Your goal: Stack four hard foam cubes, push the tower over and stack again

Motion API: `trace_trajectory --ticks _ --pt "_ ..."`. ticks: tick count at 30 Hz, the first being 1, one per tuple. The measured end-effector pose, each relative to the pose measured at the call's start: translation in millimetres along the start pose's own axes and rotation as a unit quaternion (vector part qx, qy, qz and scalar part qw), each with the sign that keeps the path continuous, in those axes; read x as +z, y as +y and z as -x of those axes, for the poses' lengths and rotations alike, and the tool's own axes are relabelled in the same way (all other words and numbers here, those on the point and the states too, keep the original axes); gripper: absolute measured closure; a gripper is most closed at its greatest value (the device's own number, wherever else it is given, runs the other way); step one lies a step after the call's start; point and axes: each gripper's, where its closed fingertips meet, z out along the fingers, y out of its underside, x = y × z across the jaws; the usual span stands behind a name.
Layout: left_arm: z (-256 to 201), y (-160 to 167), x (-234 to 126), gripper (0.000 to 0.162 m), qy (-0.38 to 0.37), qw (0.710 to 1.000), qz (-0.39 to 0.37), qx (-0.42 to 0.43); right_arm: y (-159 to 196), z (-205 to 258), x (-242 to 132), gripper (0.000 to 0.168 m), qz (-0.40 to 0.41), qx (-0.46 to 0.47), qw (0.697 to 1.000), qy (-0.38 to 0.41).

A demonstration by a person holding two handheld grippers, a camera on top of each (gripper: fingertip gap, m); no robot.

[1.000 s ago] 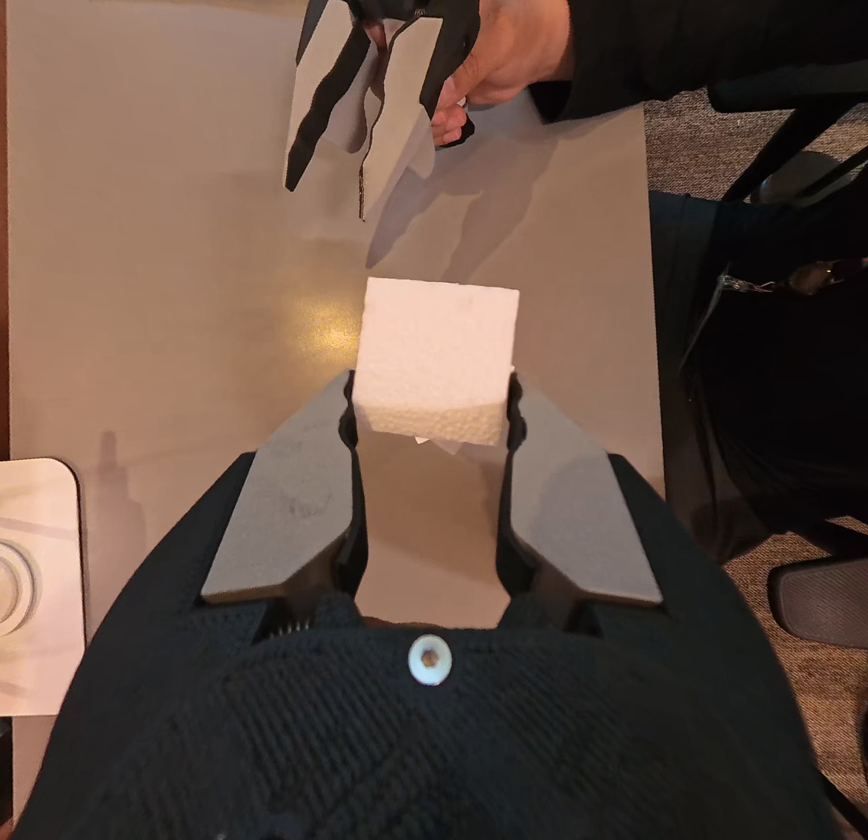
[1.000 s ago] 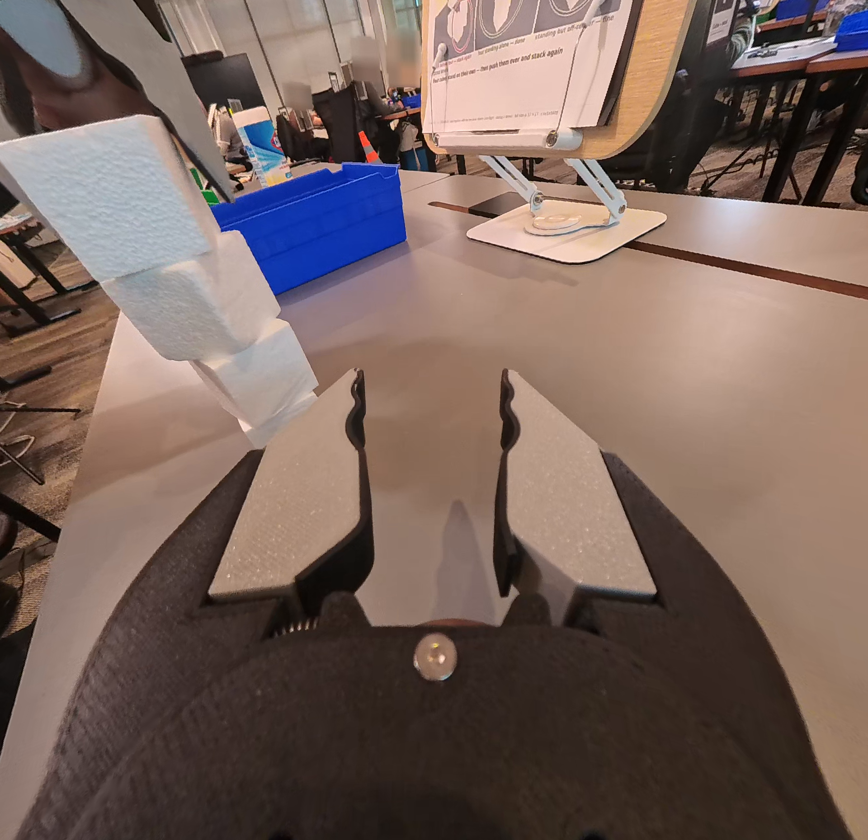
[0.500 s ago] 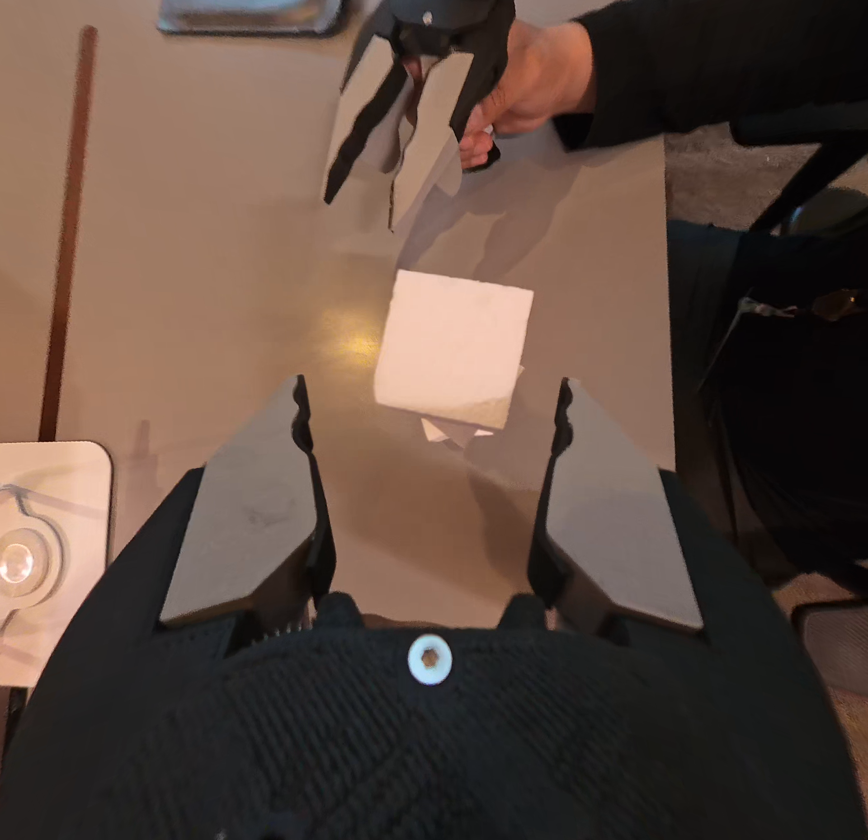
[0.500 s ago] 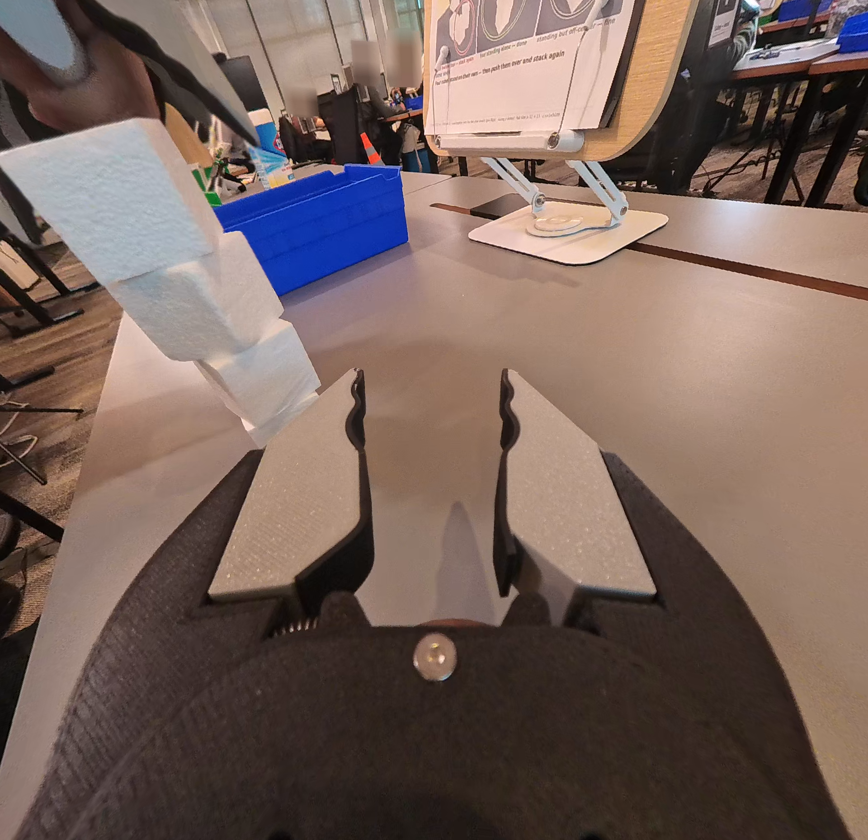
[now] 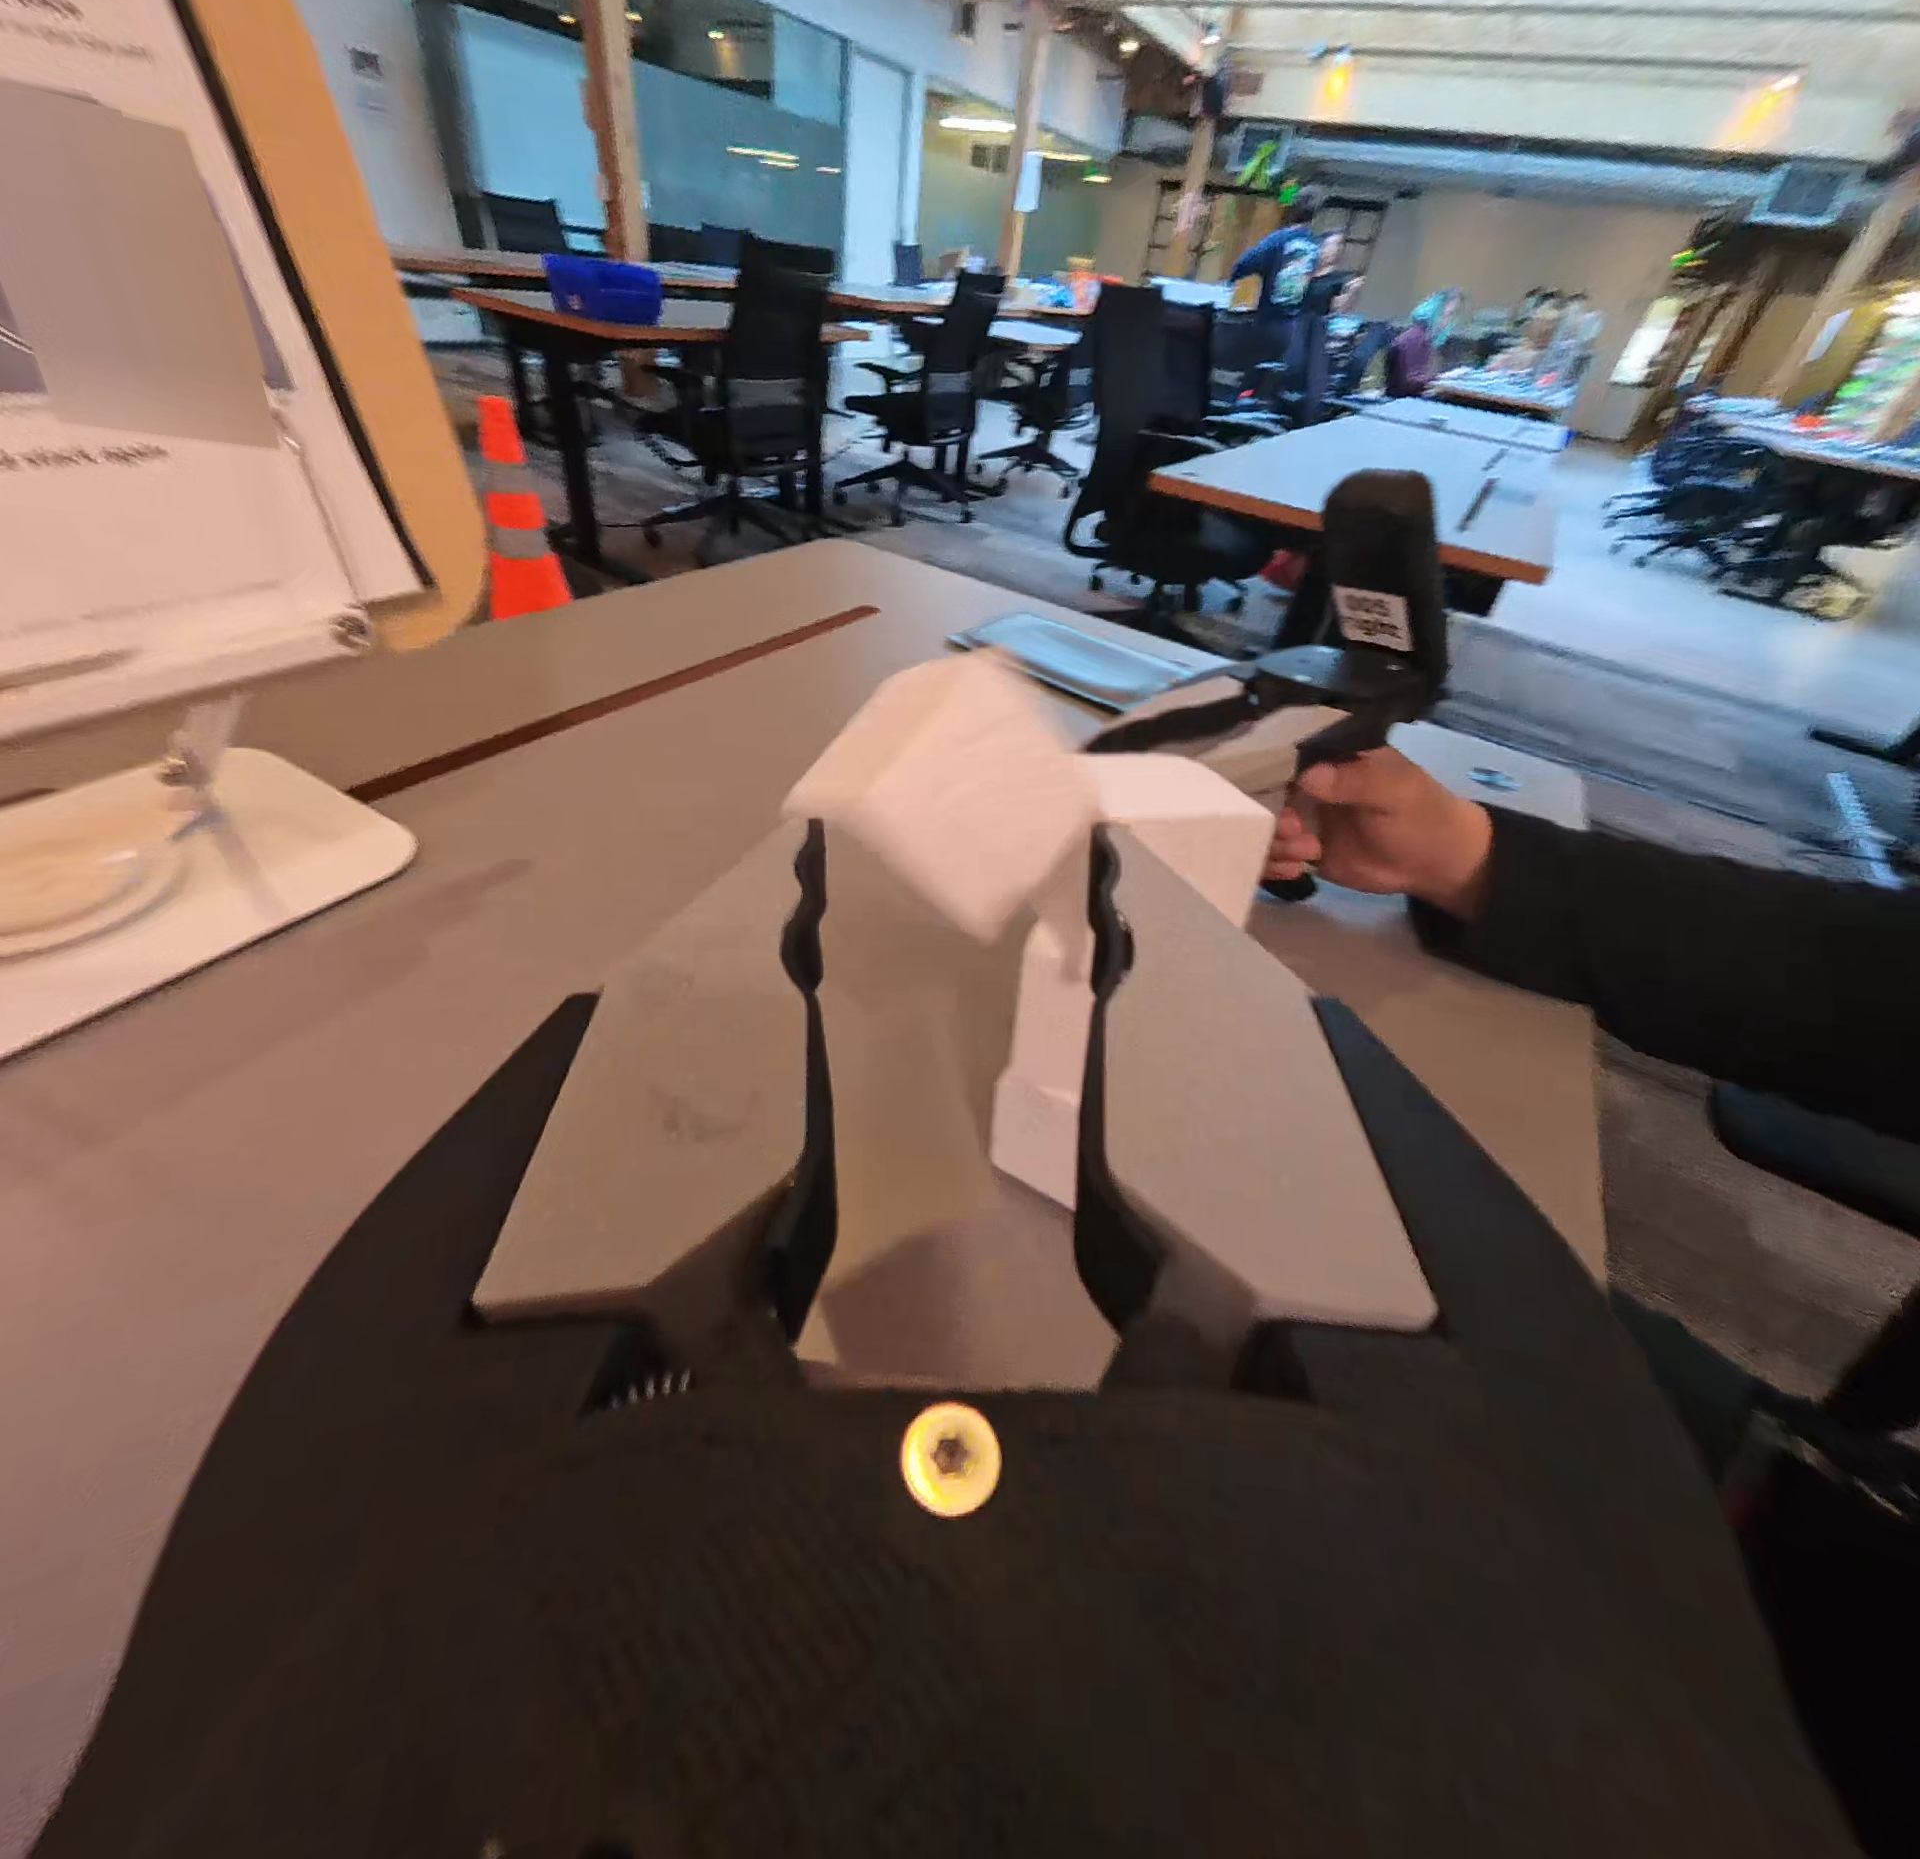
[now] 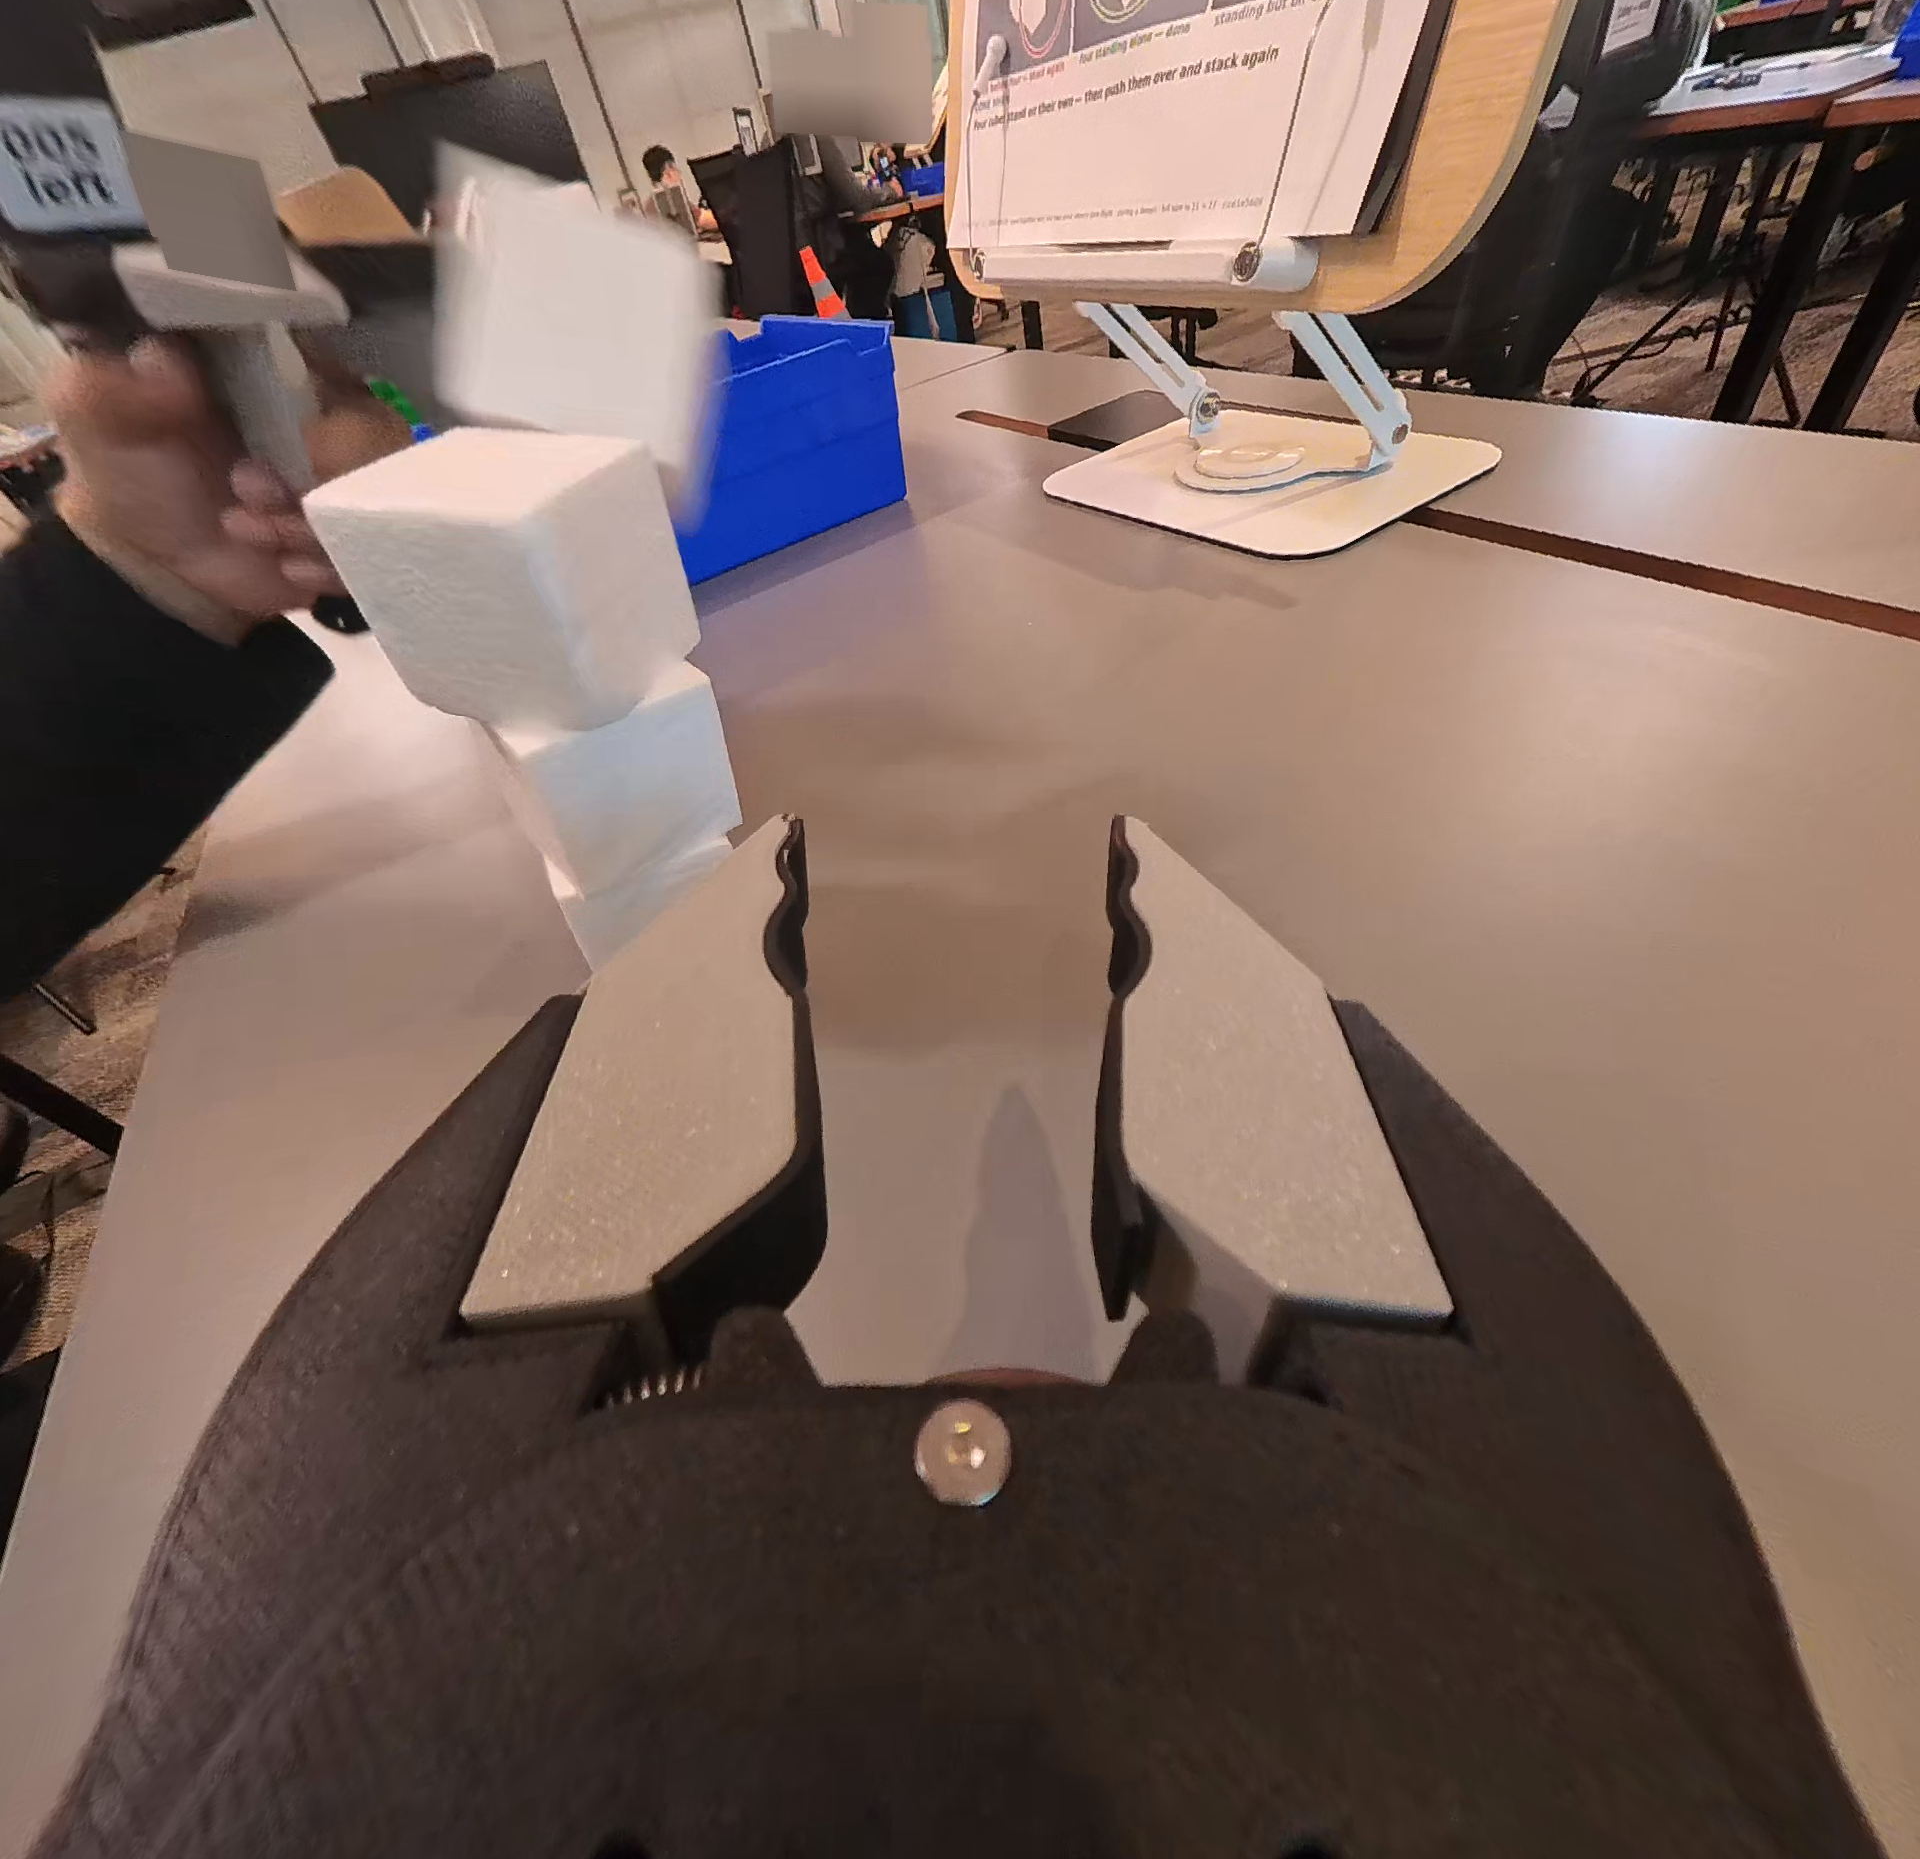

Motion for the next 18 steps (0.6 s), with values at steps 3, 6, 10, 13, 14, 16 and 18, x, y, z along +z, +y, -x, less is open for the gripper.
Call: trace_trajectory --ticks 3,6,10,13,14,16,18 --pt "-6.7 24.8 1.3 0.101 0.025 0.999 0.036 0.012 2.9 0.3 1.8 0.112 0.005 -0.002 1.0 -0.002" --pt "-9.6 44.2 4.8 0.094 0.03 0.995 0.082 0.049 8.3 0.4 5.6 0.112 0.018 -0.006 1.0 -0.002" --pt "-6.9 52.9 5.2 0.101 0.043 0.995 0.083 0.046 11.4 1.9 8.6 0.112 0.028 -0.014 1.0 -0.002" --pt "6.2 50.0 0.3 0.118 0.036 0.999 0.03 0.016 10.6 2.5 7.9 0.112 0.026 -0.018 1.0 0.0" --pt "8.7 49.4 -2.8 0.132 0.042 0.999 0.008 -0.001 10.4 2.9 7.6 0.113 0.025 -0.018 1.0 0.0" --pt "12.9 49.8 -8.6 0.162 0.049 0.998 -0.017 -0.029 10.0 4.0 7.6 0.113 0.024 -0.019 1.0 -0.003" --pt "22.6 50.4 -10.5 0.162 0.012 1.0 -0.014 -0.023 9.3 7.6 8.6 0.113 0.023 -0.022 0.999 -0.01"
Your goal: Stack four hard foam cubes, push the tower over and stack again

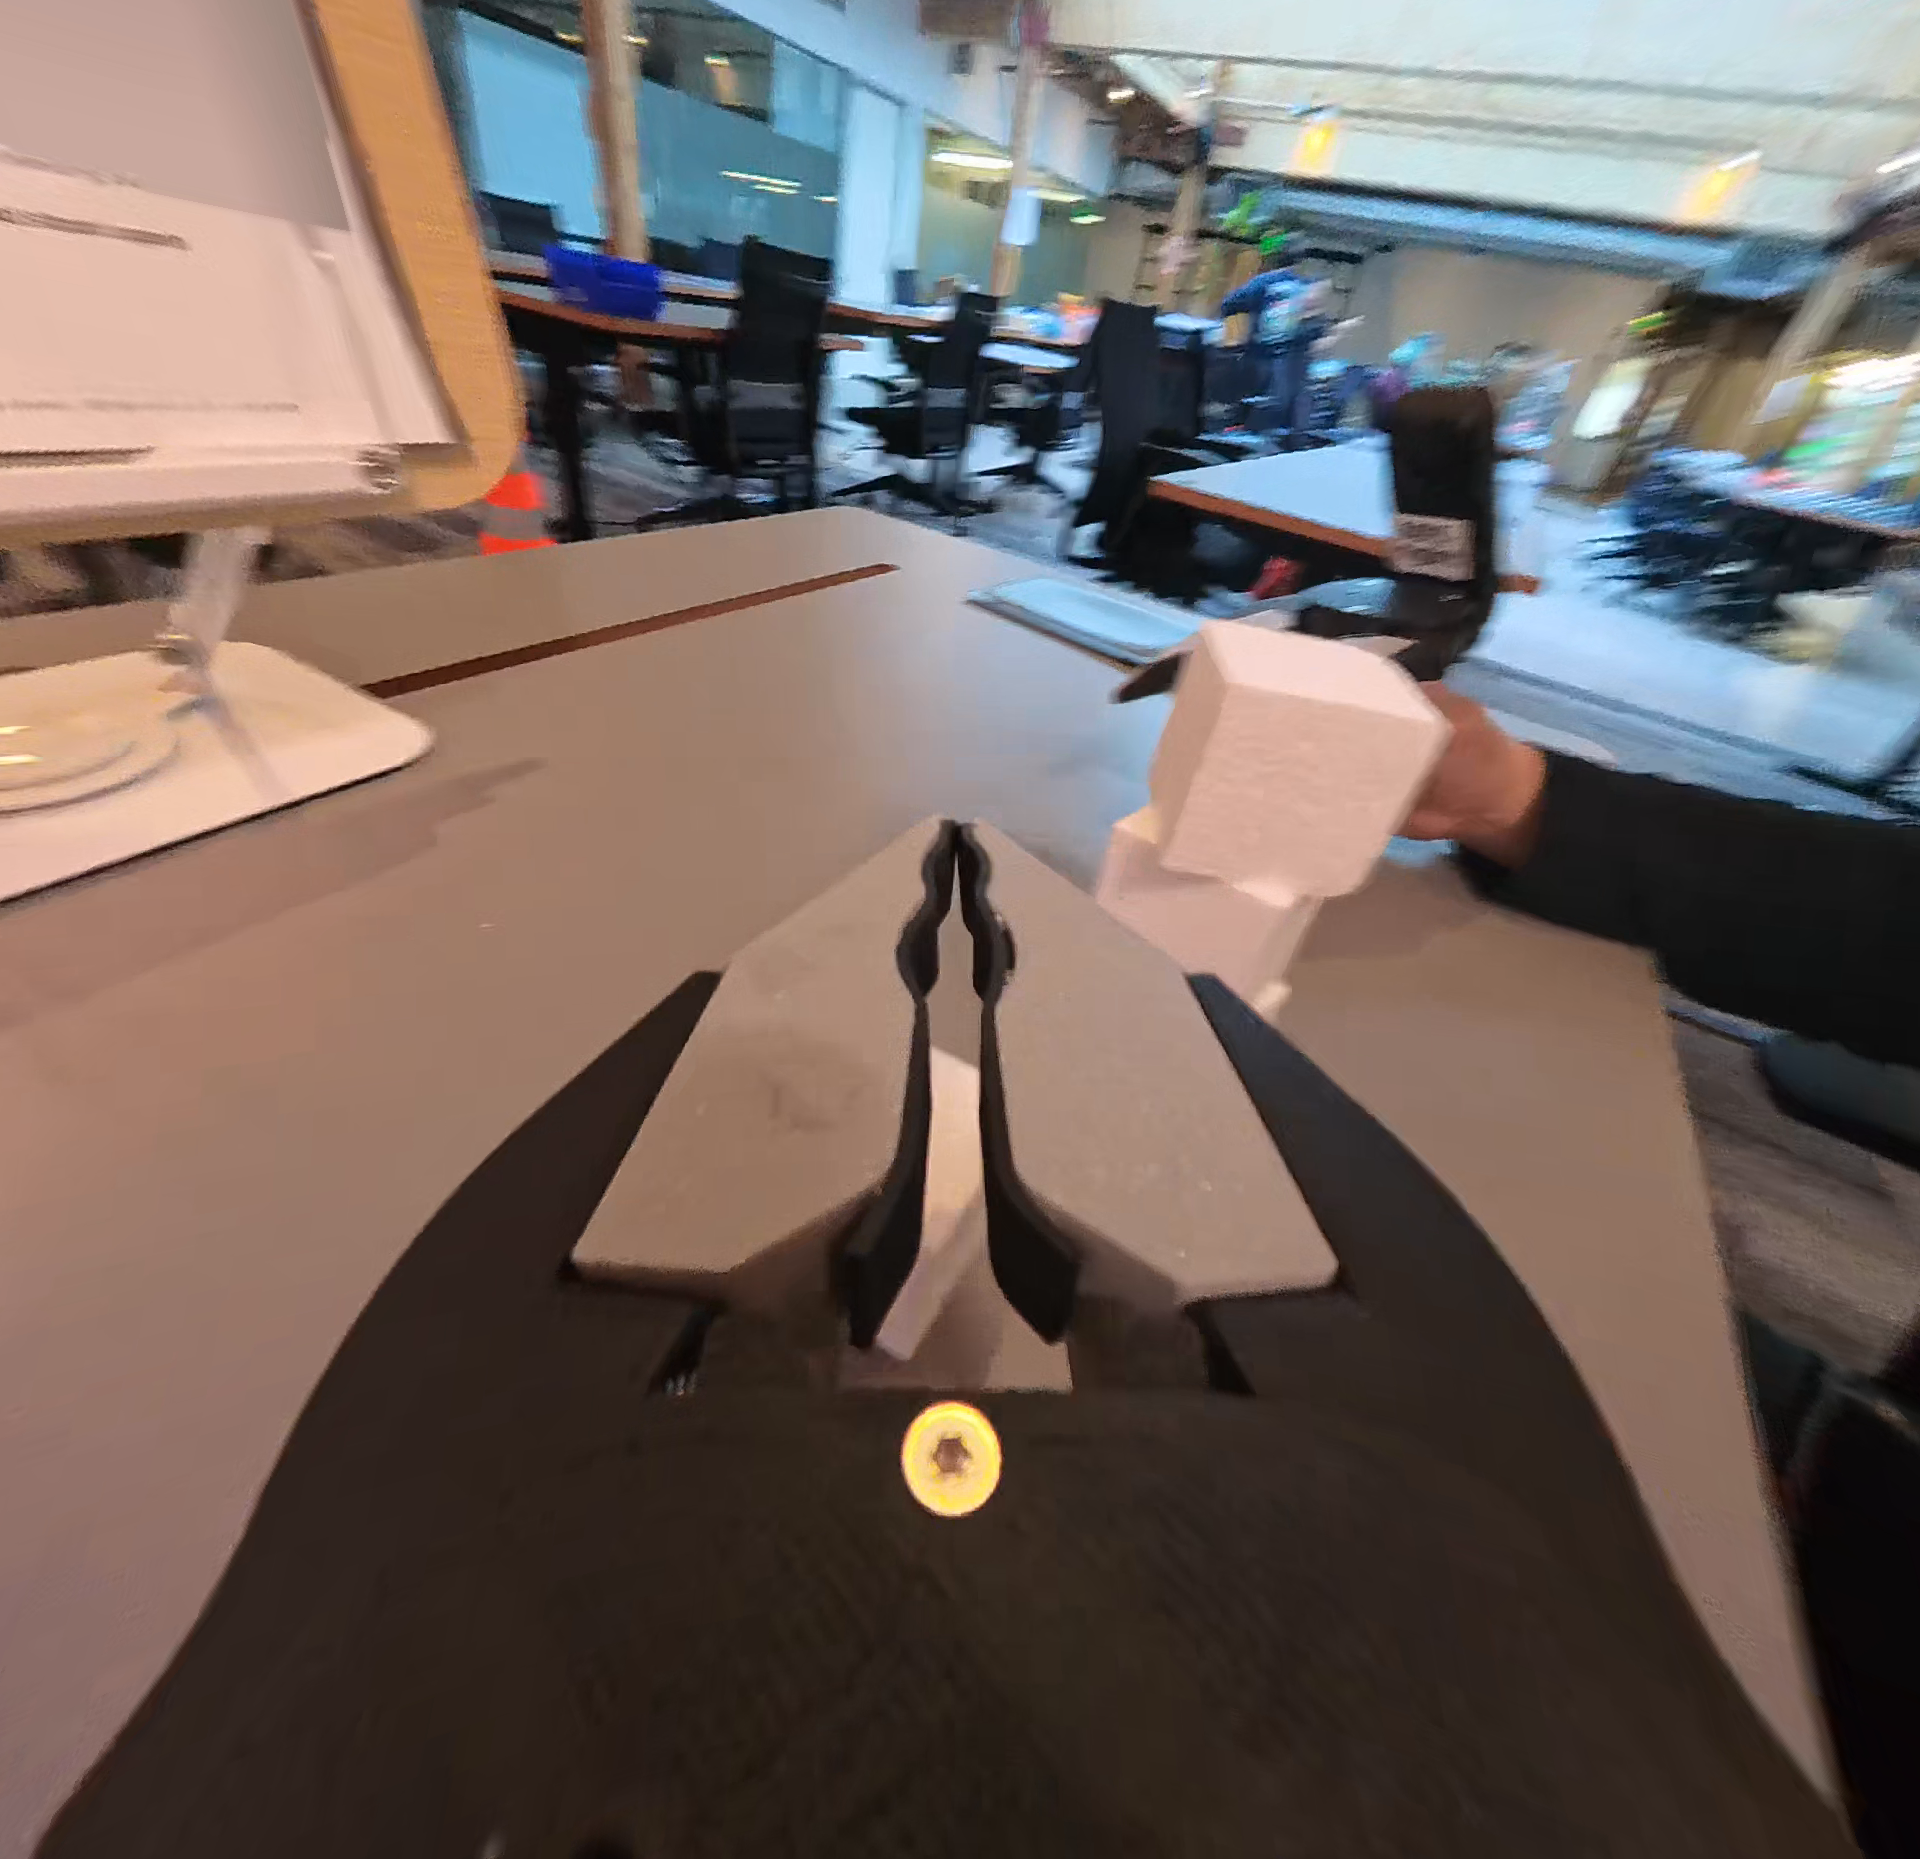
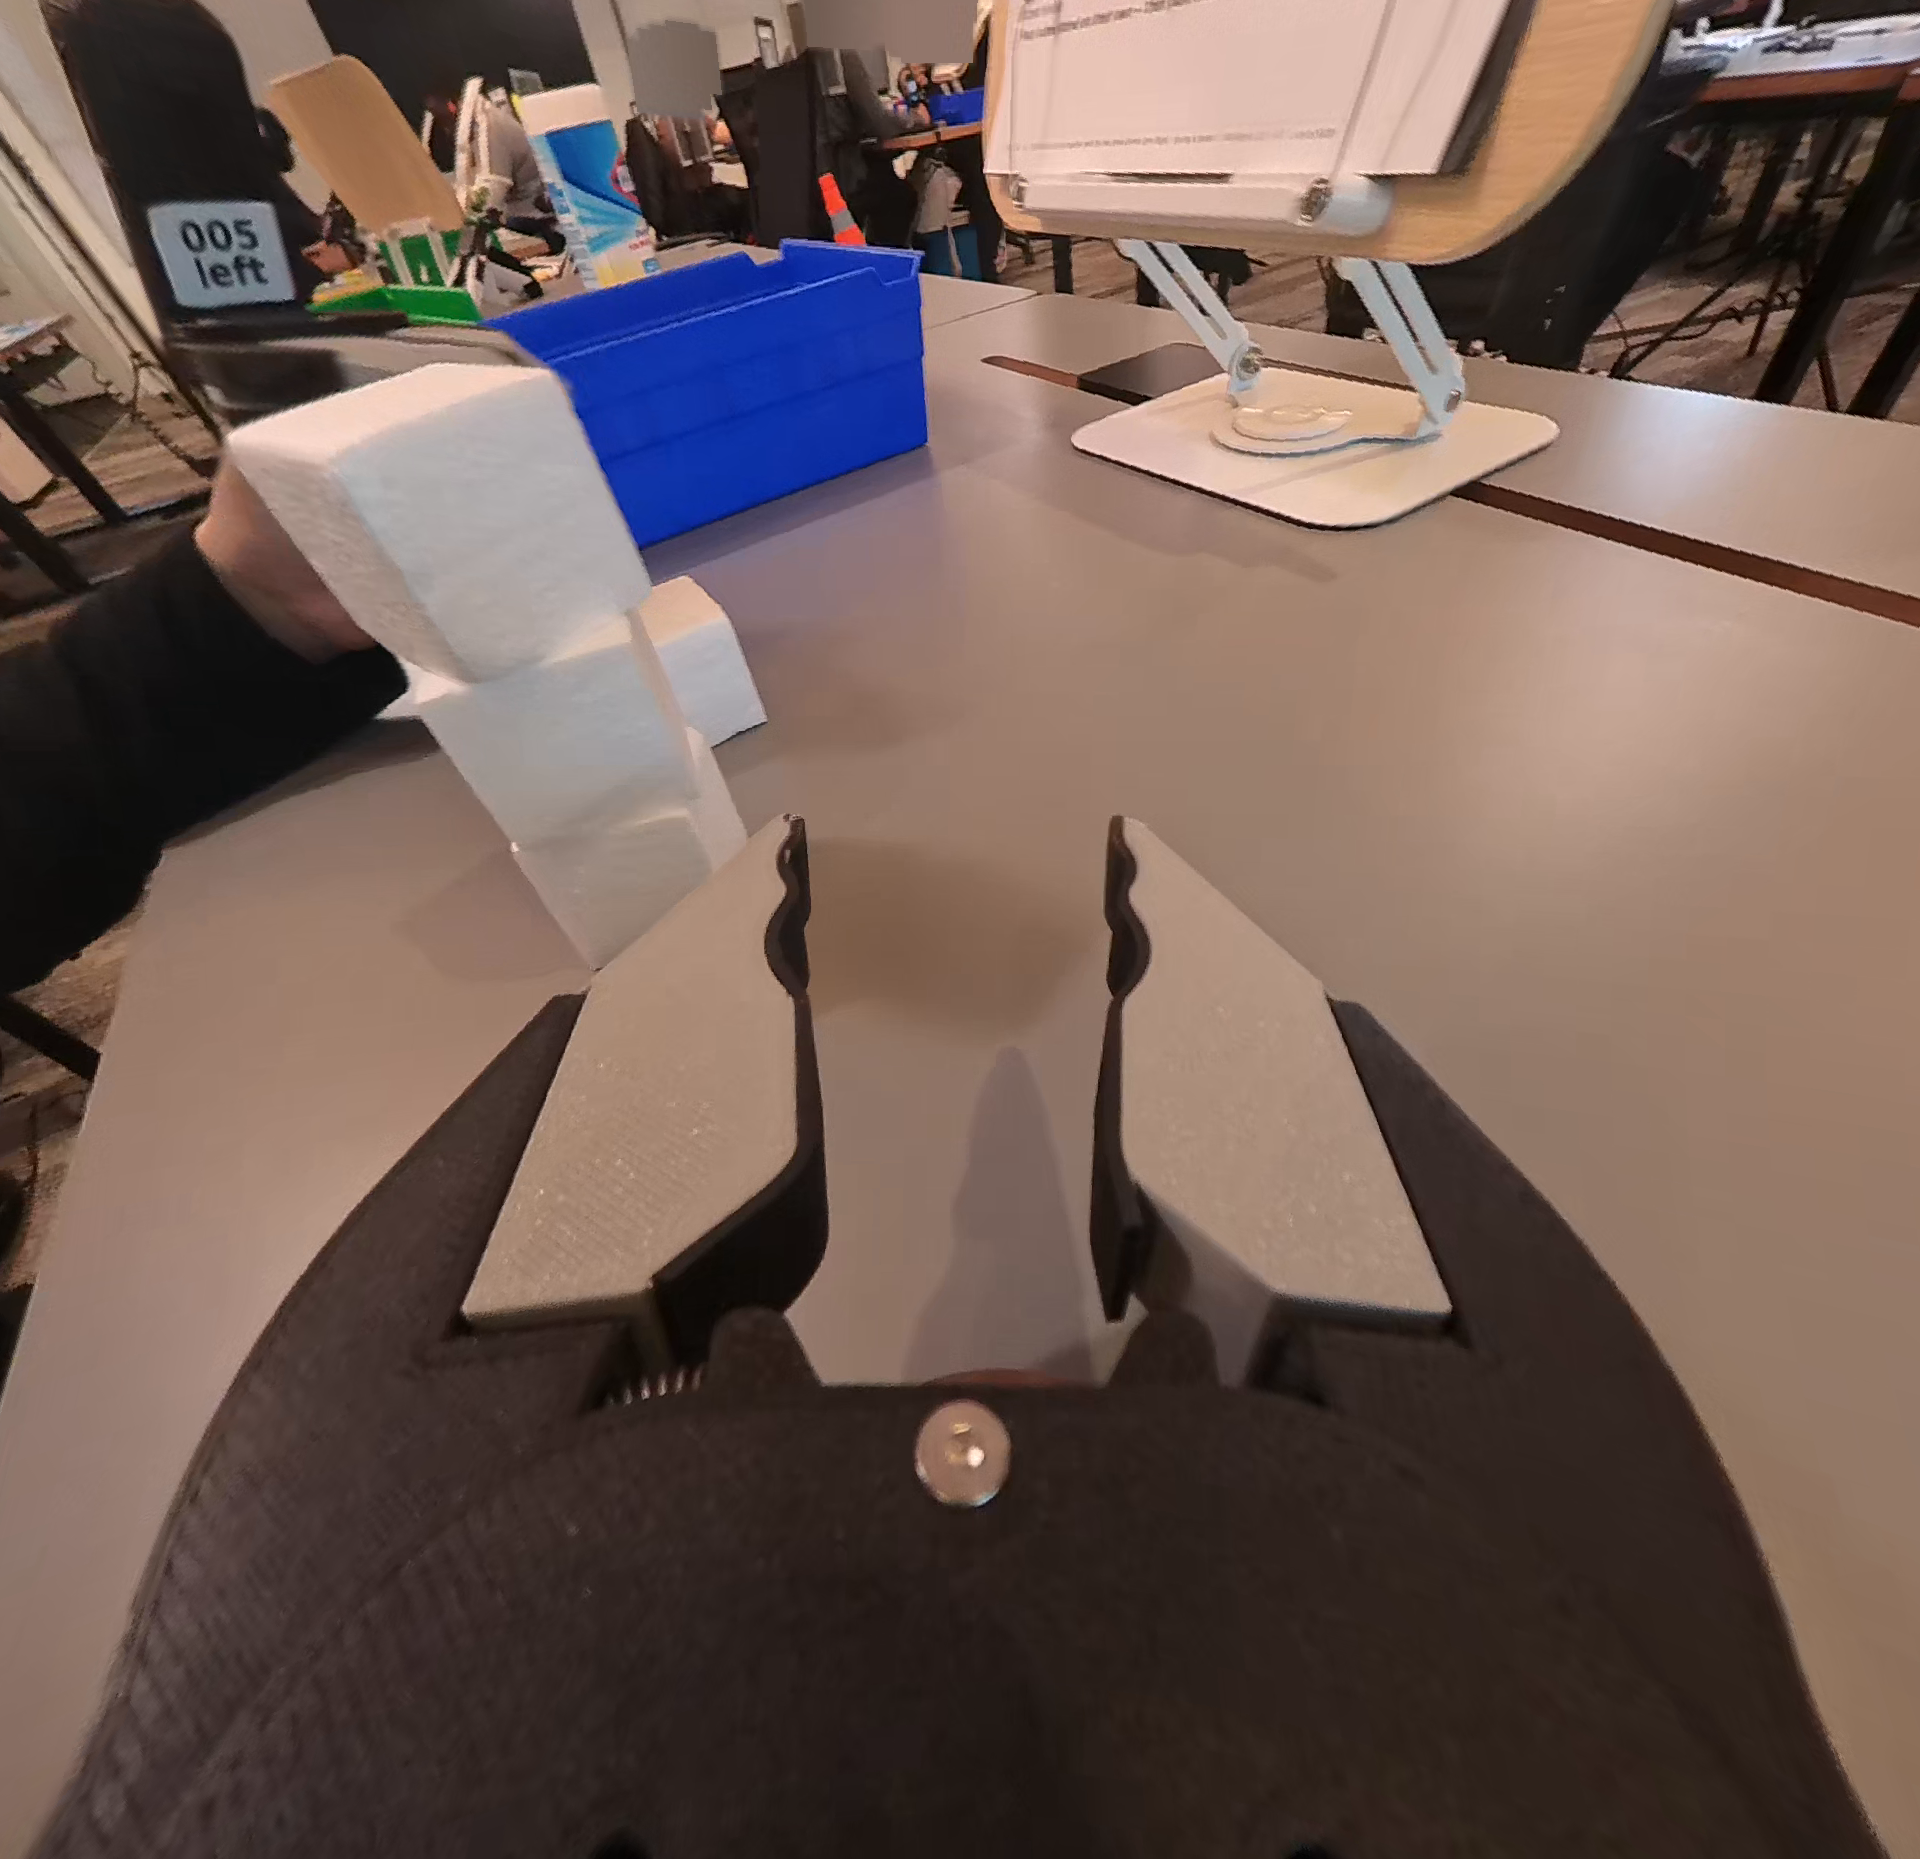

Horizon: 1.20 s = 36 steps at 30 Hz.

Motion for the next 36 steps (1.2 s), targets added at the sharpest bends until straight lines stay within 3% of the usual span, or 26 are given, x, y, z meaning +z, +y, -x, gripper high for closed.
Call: trace_trajectory --ticks 2,5,8,11,15,18,21,23,25,27,30,36 --pt "17.0 4.4 -2.0 0.162 -0.059 0.998 0.011 0.02 2.1 2.5 2.4 0.114 0.006 -0.008 1.0 -0.003" --pt "24.6 13.0 -1.2 0.16 -0.079 0.996 0.034 0.009 4.9 4.4 4.6 0.114 0.016 -0.019 1.0 -0.002" --pt "18.1 19.3 -1.1 0.138 -0.058 0.997 0.056 0.002 3.8 3.3 3.3 0.114 0.011 -0.022 1.0 0.006" --pt "-1.4 21.1 -4.7 0.101 0.01 0.997 0.071 -0.001 2.8 2.9 0.2 0.114 0.004 -0.014 1.0 0.009" --pt "7.0 30.1 -12.7 0.086 0.019 0.99 0.126 0.055 1.9 5.2 -2.1 0.115 -0.002 -0.007 1.0 0.004" --pt "0.8 47.8 -12.6 0.085 0.073 0.972 0.205 0.09 4.4 7.7 0.2 0.115 0.008 -0.014 1.0 0.0" --pt "9.9 68.8 -5.3 0.078 0.082 0.95 0.279 0.112 5.6 9.6 1.6 0.115 0.013 -0.019 1.0 -0.002" --pt "20.2 83.1 -0.4 0.085 0.076 0.937 0.316 0.129 5.4 9.6 1.4 0.116 0.012 -0.021 1.0 -0.001" --pt "25.2 97.3 0.9 0.104 0.081 0.924 0.35 0.128 5.1 9.2 0.9 0.116 0.011 -0.019 1.0 0.0" --pt "25.7 100.1 2.2 0.105 0.089 0.92 0.36 0.122 4.7 8.4 0.6 0.117 0.01 -0.015 1.0 0.001" --pt "26.7 83.1 3.9 0.105 0.081 0.927 0.344 0.124 4.9 7.8 0.8 0.117 0.011 -0.012 1.0 0.0" --pt "0.3 0.1 8.9 0.105 0.081 0.952 0.266 0.125 6.6 10.4 2.4 0.117 0.018 -0.02 1.0 -0.001"
